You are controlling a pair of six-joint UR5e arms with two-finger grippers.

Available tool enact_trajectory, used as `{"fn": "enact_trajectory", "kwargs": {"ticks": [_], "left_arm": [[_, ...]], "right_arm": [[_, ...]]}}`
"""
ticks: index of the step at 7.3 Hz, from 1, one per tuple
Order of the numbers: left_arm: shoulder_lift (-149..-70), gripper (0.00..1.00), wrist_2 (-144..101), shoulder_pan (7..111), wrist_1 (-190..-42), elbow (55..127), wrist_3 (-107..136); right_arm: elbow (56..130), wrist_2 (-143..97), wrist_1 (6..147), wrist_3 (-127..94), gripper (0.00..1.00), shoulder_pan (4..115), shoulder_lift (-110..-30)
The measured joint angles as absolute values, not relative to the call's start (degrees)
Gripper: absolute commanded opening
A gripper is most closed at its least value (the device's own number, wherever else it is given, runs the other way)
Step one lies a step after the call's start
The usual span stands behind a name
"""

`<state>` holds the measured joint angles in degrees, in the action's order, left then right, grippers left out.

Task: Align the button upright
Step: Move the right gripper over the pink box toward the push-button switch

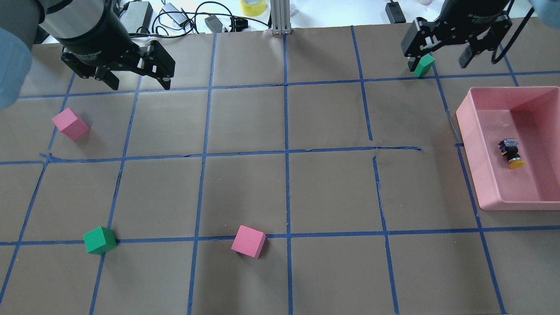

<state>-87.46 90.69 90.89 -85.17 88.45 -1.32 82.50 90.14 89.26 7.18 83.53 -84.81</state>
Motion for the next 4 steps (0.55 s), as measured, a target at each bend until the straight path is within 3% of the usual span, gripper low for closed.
{"fn": "enact_trajectory", "kwargs": {"ticks": [4], "left_arm": [[-87.5,1.0,90.7,90.9,-85.2,88.4,-1.3]], "right_arm": [[87.7,93.5,101.1,19.3,1.0,69.1,-77.0]]}}
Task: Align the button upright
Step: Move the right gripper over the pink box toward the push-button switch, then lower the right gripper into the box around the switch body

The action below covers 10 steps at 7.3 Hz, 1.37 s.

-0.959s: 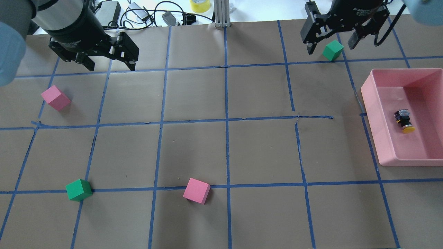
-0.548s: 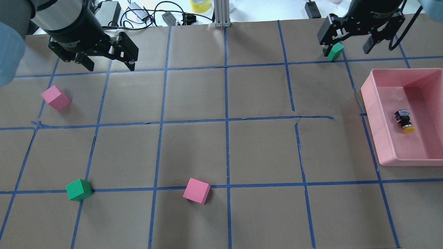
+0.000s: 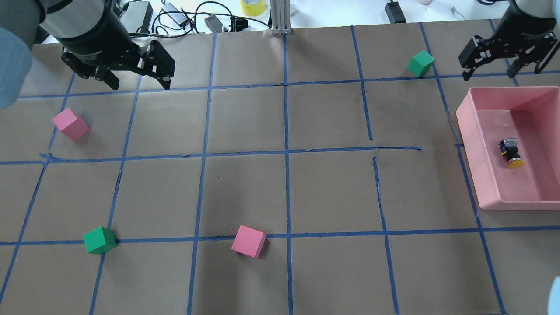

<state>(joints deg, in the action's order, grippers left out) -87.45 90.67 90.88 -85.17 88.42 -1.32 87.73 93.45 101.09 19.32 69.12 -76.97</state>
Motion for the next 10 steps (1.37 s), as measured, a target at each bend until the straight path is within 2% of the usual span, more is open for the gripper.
{"fn": "enact_trajectory", "kwargs": {"ticks": [4,10], "left_arm": [[-87.5,1.0,90.7,90.8,-85.2,88.4,-1.3],[-87.5,1.0,90.5,90.8,-85.2,88.4,-1.4]], "right_arm": [[98.7,93.1,116.3,30.5,1.0,55.8,-74.2],[100.6,91.0,119.0,32.1,1.0,53.2,-73.0]]}}
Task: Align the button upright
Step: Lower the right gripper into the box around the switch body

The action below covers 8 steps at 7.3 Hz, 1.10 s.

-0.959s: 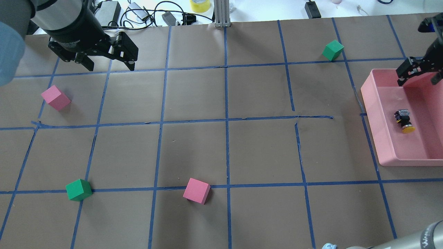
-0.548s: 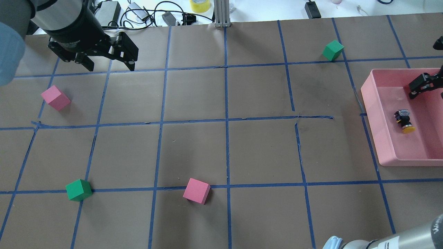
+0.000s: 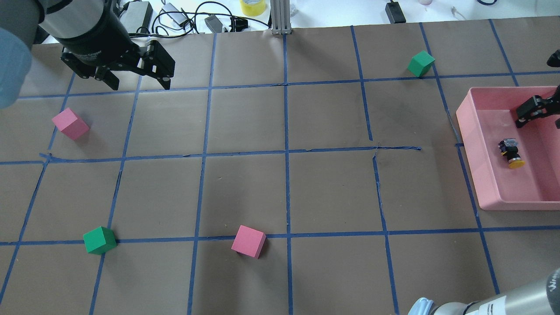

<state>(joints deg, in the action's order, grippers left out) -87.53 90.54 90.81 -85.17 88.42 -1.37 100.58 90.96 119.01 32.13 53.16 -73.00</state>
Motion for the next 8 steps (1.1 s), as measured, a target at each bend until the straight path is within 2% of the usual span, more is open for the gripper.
{"fn": "enact_trajectory", "kwargs": {"ticks": [4,8], "left_arm": [[-87.5,1.0,90.4,90.8,-85.2,88.4,-1.4],[-87.5,1.0,90.5,90.8,-85.2,88.4,-1.4]], "right_arm": [[100.7,91.3,120.7,31.9,1.0,53.1,-71.4],[102.9,89.9,128.2,31.4,1.0,53.1,-67.6]]}}
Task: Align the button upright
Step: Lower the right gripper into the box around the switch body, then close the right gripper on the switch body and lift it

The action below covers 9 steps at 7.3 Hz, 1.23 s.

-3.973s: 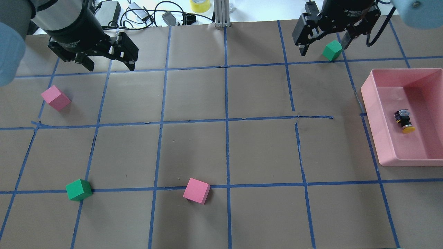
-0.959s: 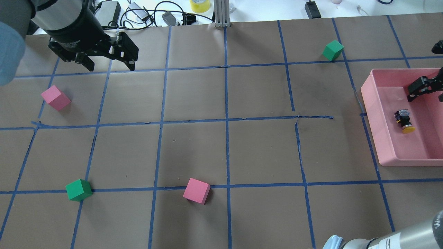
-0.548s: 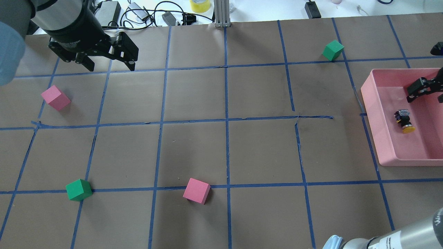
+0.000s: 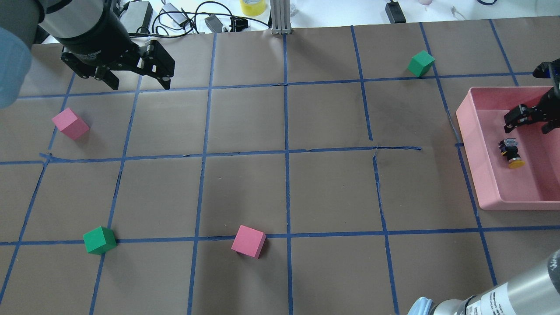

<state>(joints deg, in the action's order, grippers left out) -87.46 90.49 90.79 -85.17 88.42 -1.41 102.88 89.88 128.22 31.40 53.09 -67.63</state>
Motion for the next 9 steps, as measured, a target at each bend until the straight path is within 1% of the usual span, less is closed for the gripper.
{"fn": "enact_trajectory", "kwargs": {"ticks": [5,9], "left_arm": [[-87.5,1.0,90.3,90.8,-85.2,88.4,-1.4],[-87.5,1.0,90.3,90.8,-85.2,88.4,-1.4]], "right_arm": [[103.1,86.5,129.7,31.5,1.0,53.1,-65.5],[103.4,86.7,129.7,31.8,1.0,53.1,-65.4]]}}
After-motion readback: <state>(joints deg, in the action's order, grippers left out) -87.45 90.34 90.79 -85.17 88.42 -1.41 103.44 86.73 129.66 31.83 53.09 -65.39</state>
